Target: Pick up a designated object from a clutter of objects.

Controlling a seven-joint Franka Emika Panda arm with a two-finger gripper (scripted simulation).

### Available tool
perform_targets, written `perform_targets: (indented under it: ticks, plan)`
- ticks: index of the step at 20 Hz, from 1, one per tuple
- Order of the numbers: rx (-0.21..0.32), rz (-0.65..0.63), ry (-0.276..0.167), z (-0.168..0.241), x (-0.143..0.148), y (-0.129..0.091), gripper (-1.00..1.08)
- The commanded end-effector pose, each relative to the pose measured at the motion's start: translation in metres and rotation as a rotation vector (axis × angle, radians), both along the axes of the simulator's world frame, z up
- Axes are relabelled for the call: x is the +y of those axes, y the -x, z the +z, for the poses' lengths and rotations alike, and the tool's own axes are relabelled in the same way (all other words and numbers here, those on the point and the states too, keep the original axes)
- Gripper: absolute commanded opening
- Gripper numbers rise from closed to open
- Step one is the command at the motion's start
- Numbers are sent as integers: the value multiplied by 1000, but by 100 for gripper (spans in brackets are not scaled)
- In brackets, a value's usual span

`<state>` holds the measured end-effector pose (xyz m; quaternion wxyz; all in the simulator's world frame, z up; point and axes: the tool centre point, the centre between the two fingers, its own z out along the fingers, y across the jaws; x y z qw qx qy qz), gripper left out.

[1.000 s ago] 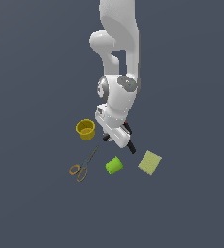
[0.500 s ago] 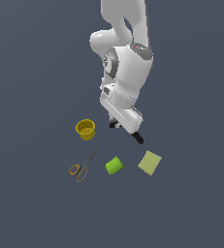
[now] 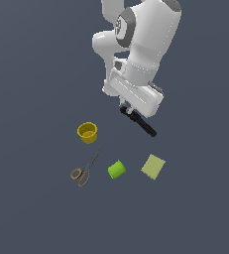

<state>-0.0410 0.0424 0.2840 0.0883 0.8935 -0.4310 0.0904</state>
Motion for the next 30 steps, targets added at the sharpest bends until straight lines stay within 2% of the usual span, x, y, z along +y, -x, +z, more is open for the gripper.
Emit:
perform_targets:
  ticks: [1, 12, 24, 30]
  plan:
    - [-2, 0, -1, 24, 7, 2, -100]
    - [-1, -2, 1, 89, 29, 4, -100]
    - [1, -2, 2, 102, 35, 5, -100]
    - [1, -2, 2, 123, 45, 13, -100]
